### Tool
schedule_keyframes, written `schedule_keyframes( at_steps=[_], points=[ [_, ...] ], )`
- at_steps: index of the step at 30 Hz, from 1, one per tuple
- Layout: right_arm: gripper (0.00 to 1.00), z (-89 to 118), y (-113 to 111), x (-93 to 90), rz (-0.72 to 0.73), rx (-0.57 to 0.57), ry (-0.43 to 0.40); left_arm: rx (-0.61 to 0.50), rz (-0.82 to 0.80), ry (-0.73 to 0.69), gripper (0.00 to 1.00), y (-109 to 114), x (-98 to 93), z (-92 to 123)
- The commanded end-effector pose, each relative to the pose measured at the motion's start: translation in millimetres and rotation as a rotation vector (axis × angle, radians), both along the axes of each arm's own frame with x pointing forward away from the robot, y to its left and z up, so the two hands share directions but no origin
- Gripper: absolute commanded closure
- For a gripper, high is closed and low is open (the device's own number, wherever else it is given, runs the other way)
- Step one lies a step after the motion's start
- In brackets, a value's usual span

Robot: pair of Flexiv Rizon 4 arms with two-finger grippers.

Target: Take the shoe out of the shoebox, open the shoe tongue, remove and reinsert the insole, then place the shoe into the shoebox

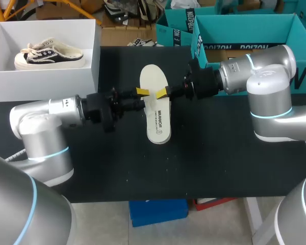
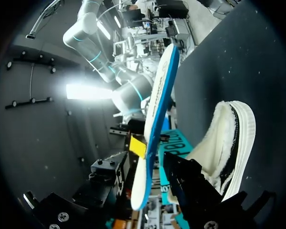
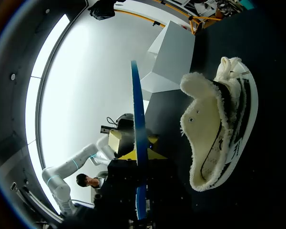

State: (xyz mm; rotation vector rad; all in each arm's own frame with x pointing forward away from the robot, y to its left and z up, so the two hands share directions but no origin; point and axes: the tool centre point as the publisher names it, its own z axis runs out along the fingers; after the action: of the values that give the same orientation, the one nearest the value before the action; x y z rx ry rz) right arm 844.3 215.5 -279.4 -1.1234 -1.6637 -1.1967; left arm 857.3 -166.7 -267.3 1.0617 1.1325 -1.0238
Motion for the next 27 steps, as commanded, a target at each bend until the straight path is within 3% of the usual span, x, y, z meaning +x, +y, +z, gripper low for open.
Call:
schedule_keyframes(
  at_steps=[1, 2, 3, 4, 10, 11, 12, 17, 27],
  points=[
    [1.0, -0.8, 1.6, 0.3, -0.002, -0.002, 0.0, 0.006, -0.001, -0.005, 0.67, -4.2, 1.3, -0.4],
    [1.0, -0.8, 1.6, 0.3, -0.002, -0.002, 0.0, 0.006, -0.002, -0.006, 0.75, -4.3, 1.3, -0.4],
    [1.0, -0.8, 1.6, 0.3, -0.002, -0.002, 0.0, 0.008, -0.002, -0.007, 0.94, -4.5, 1.2, -0.5],
    [1.0, -0.8, 1.6, 0.3, -0.002, -0.002, 0.0, 0.011, -0.004, -0.006, 1.0, -4.8, 1.0, -1.0],
    [1.0, -0.8, 1.6, 0.3, -0.002, -0.002, 0.0, 0.017, -0.003, -0.001, 1.0, -3.1, 0.1, -4.3],
    [0.8, 0.2, -0.2, 0.7, -0.014, -0.009, 0.006, 0.017, -0.005, 0.001, 1.0, -2.9, -0.1, -4.3],
    [0.0, 1.8, -1.7, 0.8, -0.025, -0.008, 0.007, 0.021, -0.01, 0.002, 1.0, -2.6, -0.6, -3.9],
    [0.0, 8.9, -10.0, -5.9, -0.078, -0.098, 0.009, 0.047, -0.04, 0.04, 1.0, 0.7, -7.6, 2.3],
    [0.0, 21.7, -42.4, -36.6, -0.185, -0.182, 0.007, 0.234, -0.048, 0.34, 1.0, 23.4, -37.6, -9.1]
  ],
)
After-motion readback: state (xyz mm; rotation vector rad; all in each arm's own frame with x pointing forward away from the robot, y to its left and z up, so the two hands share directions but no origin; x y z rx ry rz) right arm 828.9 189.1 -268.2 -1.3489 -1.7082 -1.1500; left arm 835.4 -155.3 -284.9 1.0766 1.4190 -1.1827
